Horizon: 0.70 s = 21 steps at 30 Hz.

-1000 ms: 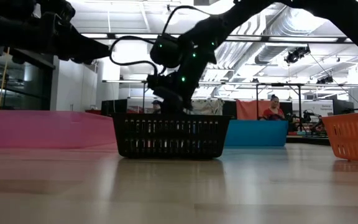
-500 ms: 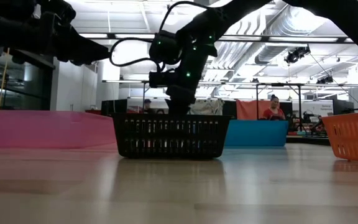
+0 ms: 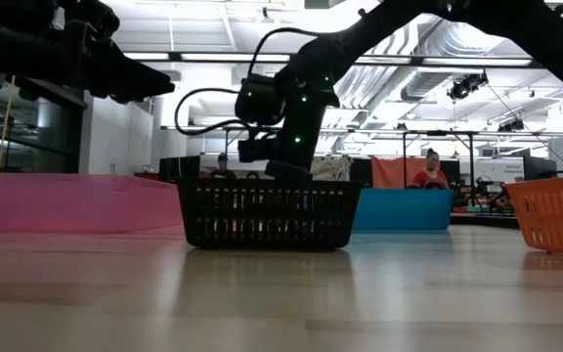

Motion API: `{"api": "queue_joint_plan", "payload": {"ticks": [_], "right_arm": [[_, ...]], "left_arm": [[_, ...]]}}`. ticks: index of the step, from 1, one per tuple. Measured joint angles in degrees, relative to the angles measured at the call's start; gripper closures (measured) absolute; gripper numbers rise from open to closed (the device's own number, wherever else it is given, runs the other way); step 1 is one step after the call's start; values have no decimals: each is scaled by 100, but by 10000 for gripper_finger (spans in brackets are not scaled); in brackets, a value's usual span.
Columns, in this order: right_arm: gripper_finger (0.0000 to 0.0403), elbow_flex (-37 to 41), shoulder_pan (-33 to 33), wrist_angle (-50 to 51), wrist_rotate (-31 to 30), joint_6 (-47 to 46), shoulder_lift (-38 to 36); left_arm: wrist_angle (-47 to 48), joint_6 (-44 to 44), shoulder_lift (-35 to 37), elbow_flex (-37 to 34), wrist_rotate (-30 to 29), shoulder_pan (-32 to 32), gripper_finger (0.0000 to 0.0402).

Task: Sort Halloween decoration
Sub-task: Put the black skull toy into the black bin

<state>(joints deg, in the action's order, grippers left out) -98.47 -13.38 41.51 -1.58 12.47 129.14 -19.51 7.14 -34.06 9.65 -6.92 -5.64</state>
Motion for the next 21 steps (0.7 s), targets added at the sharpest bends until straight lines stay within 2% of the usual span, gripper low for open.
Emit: {"api": "queue_joint_plan", "payload": {"ticks": [9,16,21], "right_arm": [[284,-107,3,51,-53,26,9],[284,-698,9,1377,165,46,-52],[284,-540,36,1726,100,4,-104]], "left_arm": [[-2,10,0,0,3,0,231],[61,-4,0,0,10,1,231],[195,-168,0,0,13,3,231]]}}
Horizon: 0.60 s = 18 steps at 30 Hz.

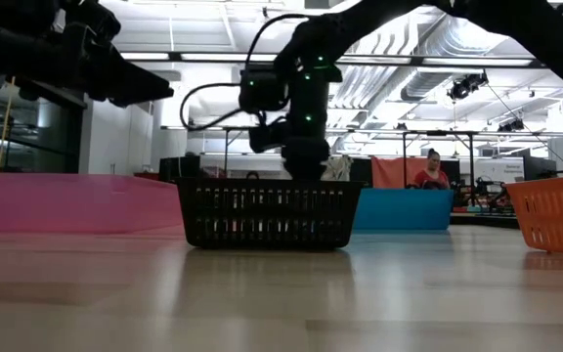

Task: Sort Halloween decoration
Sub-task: Put the black skull toy into the black bin

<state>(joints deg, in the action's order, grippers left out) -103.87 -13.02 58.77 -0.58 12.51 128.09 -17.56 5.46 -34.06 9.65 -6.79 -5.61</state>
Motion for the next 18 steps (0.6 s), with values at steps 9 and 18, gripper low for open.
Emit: {"api": "queue_joint_plan", "payload": {"ticks": [9,18], "right_arm": [[284,348,151,-607,-586,260,-29],[284,-111,101,-458,-888,450,-33]], "left_arm": [[7,-75,0,0,2,0,231],[-18,-37,2,0,-1,0,231]]}}
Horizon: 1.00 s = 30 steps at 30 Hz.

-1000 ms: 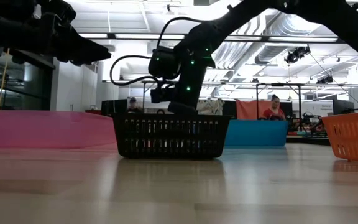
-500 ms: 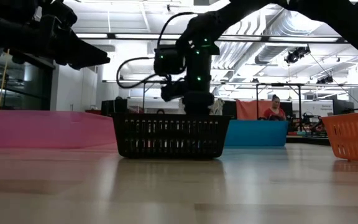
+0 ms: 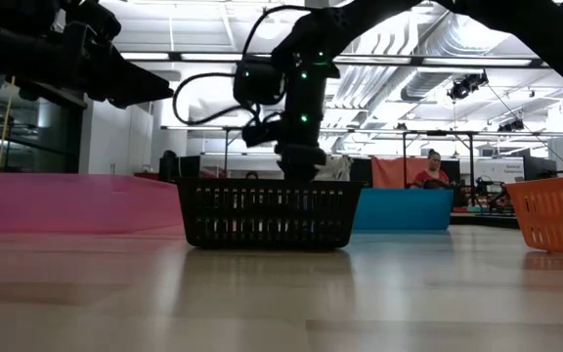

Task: Sort Halloween decoration
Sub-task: Put the black skull toy into the black bin

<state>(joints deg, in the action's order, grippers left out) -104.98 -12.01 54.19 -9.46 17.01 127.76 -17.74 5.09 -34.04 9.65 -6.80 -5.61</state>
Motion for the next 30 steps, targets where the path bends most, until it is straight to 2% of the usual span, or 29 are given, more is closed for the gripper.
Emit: {"api": "queue_joint_plan", "payload": {"ticks": [8,13,21,23,26,30], "right_arm": [[284,-566,-176,-68,21,-20,-2],[279,-643,-317,-319,417,-456,-4],[204,-593,-631,-385,553,-1270,57],[187,-591,-675,-405,748,-1537,104],[175,-589,-707,-579,943,-1873,215],[174,-589,-670,-744,855,-2081,425]], "left_arm": [[-69,5,0,0,1,0,231],[-105,8,0,0,1,0,231],[-191,13,0,0,1,2,231],[-217,103,0,0,0,0,231],[-254,158,-2,0,-1,2,231],[-326,233,0,0,-1,0,231]]}}
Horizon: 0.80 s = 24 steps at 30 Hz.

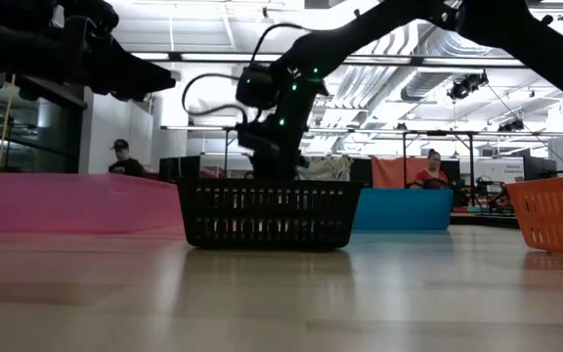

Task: Sort Halloween decoration
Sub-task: Put the black skull toy into the black bin

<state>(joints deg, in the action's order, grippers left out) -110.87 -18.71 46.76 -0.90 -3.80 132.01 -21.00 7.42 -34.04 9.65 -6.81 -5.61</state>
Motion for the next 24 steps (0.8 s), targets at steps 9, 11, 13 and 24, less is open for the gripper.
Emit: {"api": "queue_joint_plan", "payload": {"ticks": [9,11,13,24], "right_arm": [[174,2,-1,219,-817,-230,161],[174,2,2,230,-743,-360,162],[174,2,6,212,-625,-434,191],[174,-15,48,255,-315,-670,435]], "left_arm": [[9,35,0,0,0,0,231],[12,35,-1,0,0,-1,231],[12,33,-1,0,0,-2,231],[19,13,-2,0,0,-2,231]]}}
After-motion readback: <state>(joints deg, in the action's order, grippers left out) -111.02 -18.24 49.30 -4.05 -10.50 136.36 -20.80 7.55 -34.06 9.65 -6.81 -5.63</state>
